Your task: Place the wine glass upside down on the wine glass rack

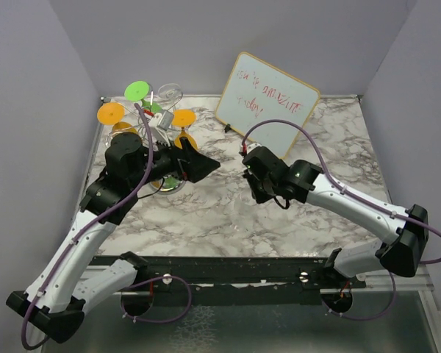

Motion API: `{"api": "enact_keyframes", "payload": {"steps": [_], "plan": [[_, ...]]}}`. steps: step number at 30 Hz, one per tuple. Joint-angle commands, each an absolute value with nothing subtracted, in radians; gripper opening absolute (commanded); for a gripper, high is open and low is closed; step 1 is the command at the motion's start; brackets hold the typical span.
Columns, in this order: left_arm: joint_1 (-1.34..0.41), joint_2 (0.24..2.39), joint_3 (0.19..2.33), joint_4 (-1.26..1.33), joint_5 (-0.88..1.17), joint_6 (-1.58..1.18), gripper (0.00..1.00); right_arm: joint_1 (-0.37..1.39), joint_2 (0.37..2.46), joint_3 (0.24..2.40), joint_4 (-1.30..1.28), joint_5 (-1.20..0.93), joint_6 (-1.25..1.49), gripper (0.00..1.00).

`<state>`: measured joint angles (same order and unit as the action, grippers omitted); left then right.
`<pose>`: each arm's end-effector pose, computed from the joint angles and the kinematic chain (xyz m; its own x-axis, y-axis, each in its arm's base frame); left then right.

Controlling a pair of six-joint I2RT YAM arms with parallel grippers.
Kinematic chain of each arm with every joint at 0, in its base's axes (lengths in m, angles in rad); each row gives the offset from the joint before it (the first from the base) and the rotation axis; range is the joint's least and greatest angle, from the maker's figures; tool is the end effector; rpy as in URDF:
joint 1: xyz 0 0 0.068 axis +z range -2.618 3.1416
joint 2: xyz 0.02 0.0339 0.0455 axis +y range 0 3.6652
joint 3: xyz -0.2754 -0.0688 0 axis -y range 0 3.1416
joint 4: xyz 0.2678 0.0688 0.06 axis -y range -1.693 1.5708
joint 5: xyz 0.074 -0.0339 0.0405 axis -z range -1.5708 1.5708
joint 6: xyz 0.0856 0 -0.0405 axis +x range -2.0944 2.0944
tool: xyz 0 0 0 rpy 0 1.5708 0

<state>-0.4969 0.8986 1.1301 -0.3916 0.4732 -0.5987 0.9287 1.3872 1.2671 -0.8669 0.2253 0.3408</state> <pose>0.1956 -0.1505 0.4249 -0.5778 -0.2573 -0.7746 0.5982 0.5120 -0.6164 0.2127 0.2525 0.2804 -0.7072 -0.4017 -0.5818 -0.4992 0.8665 0.0086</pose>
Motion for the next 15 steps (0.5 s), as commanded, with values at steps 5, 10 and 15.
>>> {"api": "enact_keyframes", "payload": {"steps": [5,10,15], "plan": [[-0.68,0.892,1.094,-0.348,0.259,-0.703,0.92,0.934,1.272,1.253,-0.853,0.409,0.344,0.01],[-0.795,0.932,1.069,-0.271,0.085,-0.818,0.92,0.934,1.133,1.156,-0.726,0.543,0.379,0.01],[-0.83,0.951,1.033,-0.189,-0.084,-1.011,0.92,0.934,0.952,1.046,-0.567,0.657,0.4,0.01]]}}
